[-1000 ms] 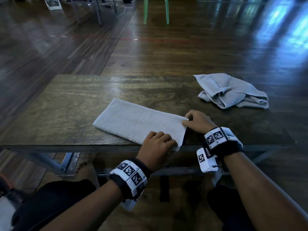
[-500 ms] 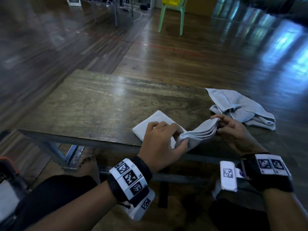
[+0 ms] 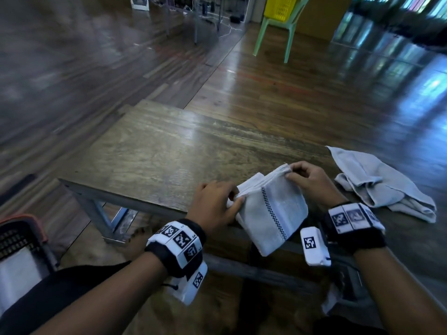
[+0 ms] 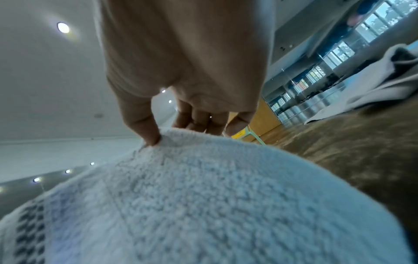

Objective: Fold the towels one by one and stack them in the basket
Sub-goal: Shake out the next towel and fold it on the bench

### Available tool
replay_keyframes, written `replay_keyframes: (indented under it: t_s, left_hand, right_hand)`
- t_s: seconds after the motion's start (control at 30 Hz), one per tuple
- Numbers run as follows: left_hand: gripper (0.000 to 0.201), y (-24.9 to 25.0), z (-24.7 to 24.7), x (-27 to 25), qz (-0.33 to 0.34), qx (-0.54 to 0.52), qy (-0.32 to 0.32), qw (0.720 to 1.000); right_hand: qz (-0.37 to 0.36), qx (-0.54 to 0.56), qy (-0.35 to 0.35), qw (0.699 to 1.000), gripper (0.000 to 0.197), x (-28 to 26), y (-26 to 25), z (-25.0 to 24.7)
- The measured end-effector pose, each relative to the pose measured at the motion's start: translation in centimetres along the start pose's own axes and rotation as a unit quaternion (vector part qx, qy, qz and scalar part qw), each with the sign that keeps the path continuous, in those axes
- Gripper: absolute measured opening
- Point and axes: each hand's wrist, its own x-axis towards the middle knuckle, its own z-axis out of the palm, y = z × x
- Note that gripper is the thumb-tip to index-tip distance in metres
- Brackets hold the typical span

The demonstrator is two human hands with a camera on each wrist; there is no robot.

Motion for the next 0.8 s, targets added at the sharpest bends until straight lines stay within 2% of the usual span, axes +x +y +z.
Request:
replay_keyframes:
  t_s: [0.2, 0.33, 0.8]
  left_hand:
    - [0.026, -2.6, 0.5, 1.7, -0.045, 0.041, -0.054, 0.997]
    - [0.025, -3.5, 1.0, 2.0, -0.044, 0.066, -0.098, 0.992]
    - [0.023, -4.0, 1.1, 3.0, -0.076, 0.062, -0.118, 0.988]
  right_hand:
    - [0.065, -0.126, -0.075, 0.987, 0.003, 4.5, -0.3, 2.1]
    - [0.087, -0.191, -0.113, 0.971, 0.014, 5.4, -0.1, 3.1]
    - [0.087, -0.288, -0.111, 0.947, 0.022, 5.4, 0.1, 5.1]
